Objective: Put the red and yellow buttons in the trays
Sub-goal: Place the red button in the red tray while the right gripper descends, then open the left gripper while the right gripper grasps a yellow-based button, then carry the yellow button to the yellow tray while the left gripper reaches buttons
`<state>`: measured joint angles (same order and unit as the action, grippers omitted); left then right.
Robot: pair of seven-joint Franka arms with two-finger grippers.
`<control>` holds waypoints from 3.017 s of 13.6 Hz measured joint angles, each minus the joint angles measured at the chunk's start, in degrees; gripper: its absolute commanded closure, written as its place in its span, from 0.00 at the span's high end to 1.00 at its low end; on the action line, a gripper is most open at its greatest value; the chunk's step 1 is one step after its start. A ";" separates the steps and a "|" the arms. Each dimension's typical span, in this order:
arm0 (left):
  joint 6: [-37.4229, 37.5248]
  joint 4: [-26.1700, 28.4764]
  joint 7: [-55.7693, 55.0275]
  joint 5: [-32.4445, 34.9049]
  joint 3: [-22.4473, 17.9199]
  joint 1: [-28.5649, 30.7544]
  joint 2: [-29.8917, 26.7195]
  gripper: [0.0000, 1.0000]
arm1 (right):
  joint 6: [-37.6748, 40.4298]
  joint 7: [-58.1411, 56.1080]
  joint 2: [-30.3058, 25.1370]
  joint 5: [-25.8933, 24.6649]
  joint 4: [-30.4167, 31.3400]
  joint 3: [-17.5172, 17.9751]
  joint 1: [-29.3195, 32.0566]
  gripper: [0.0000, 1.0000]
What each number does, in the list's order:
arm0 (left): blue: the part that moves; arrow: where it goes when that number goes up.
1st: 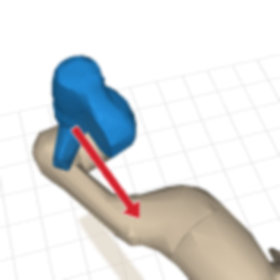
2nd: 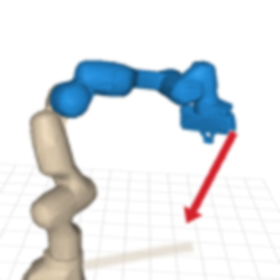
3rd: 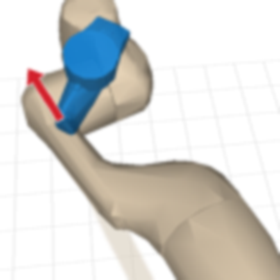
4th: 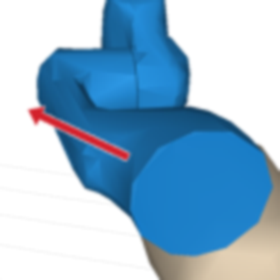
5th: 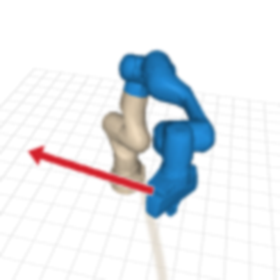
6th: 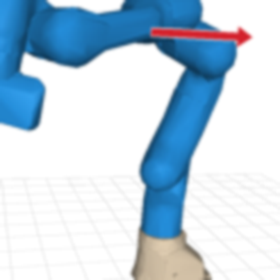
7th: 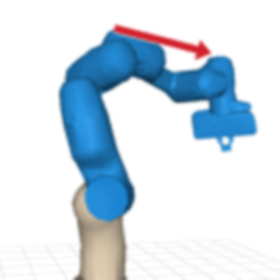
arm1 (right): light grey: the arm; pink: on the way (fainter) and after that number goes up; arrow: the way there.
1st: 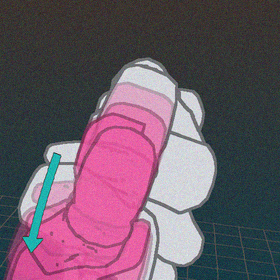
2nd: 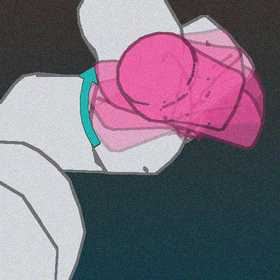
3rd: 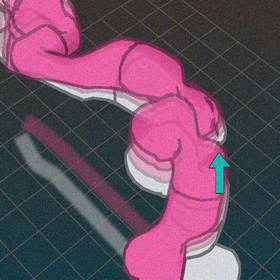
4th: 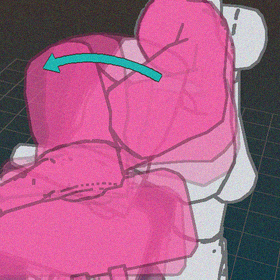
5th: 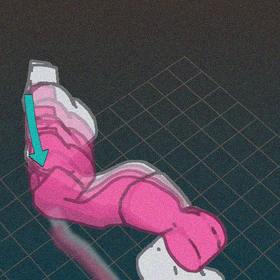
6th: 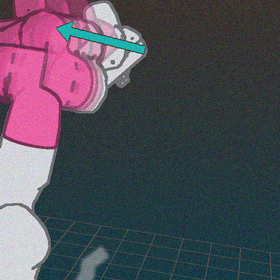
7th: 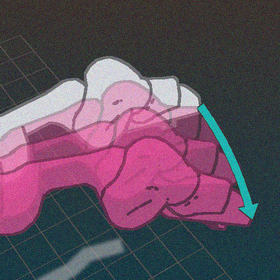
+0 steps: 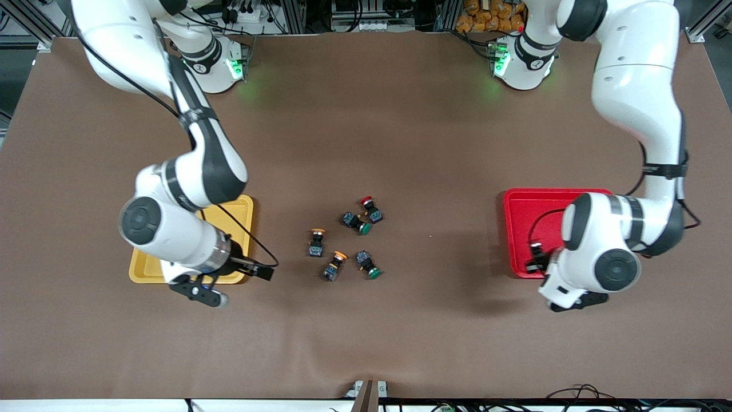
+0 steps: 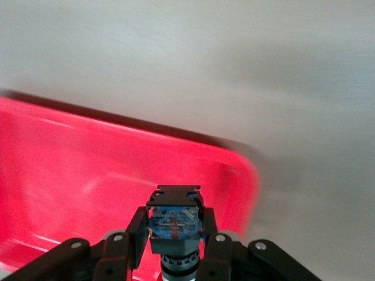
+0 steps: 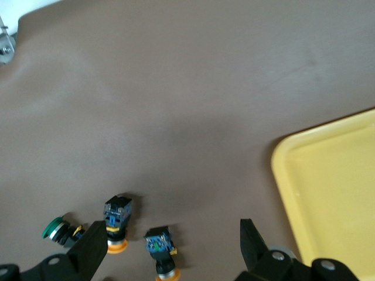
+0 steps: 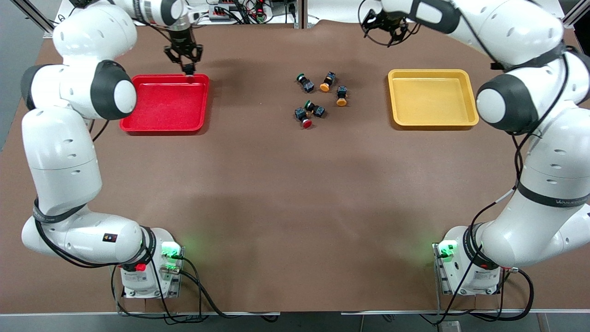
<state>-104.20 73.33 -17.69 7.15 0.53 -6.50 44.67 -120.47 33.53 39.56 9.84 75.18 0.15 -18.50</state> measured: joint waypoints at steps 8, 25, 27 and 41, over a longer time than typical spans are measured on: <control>-6.47 3.70 9.44 6.36 0.06 4.90 3.65 0.19 | -3.06 3.16 8.15 -3.44 -0.47 -0.14 -5.12 1.00; -1.87 3.54 3.02 4.97 6.35 5.06 -1.22 1.00 | -2.43 6.71 12.16 -6.45 0.04 -0.19 -11.68 0.00; -0.39 3.56 -2.14 3.25 8.97 4.98 -1.34 1.00 | -2.38 6.72 12.14 -6.49 0.02 -0.25 -11.72 0.00; 0.26 6.93 -40.15 -2.99 23.31 -8.13 -0.07 1.00 | 18.70 -9.53 2.20 -6.53 -3.16 -1.86 5.84 0.00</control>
<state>-103.94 80.26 -57.83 4.17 23.84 -14.63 44.60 -101.77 24.00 41.76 3.32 72.02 -1.70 -12.66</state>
